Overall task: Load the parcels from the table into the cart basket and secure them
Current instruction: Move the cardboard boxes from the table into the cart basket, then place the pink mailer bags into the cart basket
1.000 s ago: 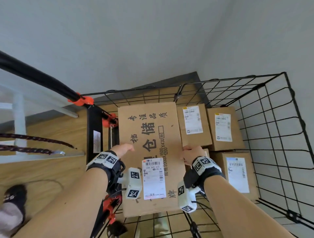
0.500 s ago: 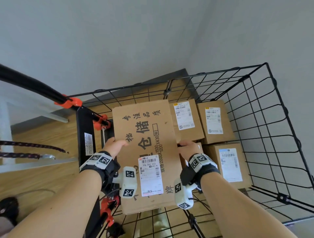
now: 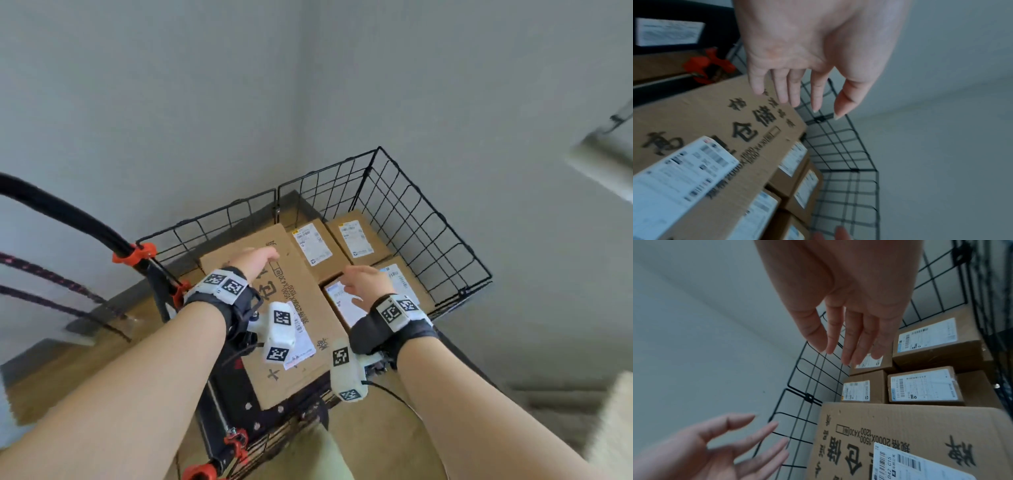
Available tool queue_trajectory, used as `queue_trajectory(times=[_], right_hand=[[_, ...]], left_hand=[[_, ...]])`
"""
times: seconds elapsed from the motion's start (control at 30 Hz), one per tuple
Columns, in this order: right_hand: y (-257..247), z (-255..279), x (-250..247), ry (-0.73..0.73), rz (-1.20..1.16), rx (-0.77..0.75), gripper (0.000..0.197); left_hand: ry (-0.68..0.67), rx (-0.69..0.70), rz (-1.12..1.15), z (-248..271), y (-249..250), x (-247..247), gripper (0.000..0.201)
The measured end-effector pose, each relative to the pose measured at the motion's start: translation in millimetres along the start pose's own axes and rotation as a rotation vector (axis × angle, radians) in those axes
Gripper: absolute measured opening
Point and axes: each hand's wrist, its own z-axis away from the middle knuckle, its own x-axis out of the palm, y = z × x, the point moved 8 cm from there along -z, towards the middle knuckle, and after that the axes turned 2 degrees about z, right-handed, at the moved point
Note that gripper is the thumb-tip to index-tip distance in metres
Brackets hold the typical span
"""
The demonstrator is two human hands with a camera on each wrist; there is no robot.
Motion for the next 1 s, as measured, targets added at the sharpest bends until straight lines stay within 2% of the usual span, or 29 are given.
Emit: queue_trajectory(times=[0.17, 0.23, 0.33, 0.43, 0.57, 0.67, 0.77, 1.0], right_hand=[[20.7, 86.6, -38.4, 0.085, -0.21, -0.082, 0.021], [39.4, 134.2, -59.6, 0.137, -0.285, -0.102, 0.022], [76.3, 197.3, -90.1, 0.194, -0.415, -0.139, 0.026], [118.6, 247.0, -121.3, 0.286, -0.5, -0.138, 0.025], [166.9, 303.8, -167.0, 0.424, -0.538, -0.121, 0.018], [198.5, 338.7, -198.7, 0.463, -0.663, -0.146, 0.026], [233.1, 372.8, -230.2, 0.571, -0.651, -0.081, 0.023], [338.9, 443.1, -309.3, 0.74, -0.733, -0.031, 0.017]], left_hand=[[-0.125, 0.236, 0.019, 76.4, 43.4, 37.1, 0.026], [-0.195, 0.284, 0.035, 113.9, 40.5, 60.4, 0.026], [-0.325, 0.335, 0.014, 169.0, 26.6, 103.5, 0.016], [-0.435, 0.411, -0.023, 221.5, 12.4, 141.5, 0.026], [-0.525, 0.445, -0.07, 276.0, -8.2, 182.4, 0.028], [-0.572, 0.462, -0.09, 308.1, -17.3, 213.0, 0.021], [-0.643, 0.488, -0.126, 337.4, -26.8, 249.6, 0.023], [-0.783, 0.481, -0.264, 412.7, -70.5, 369.3, 0.022]])
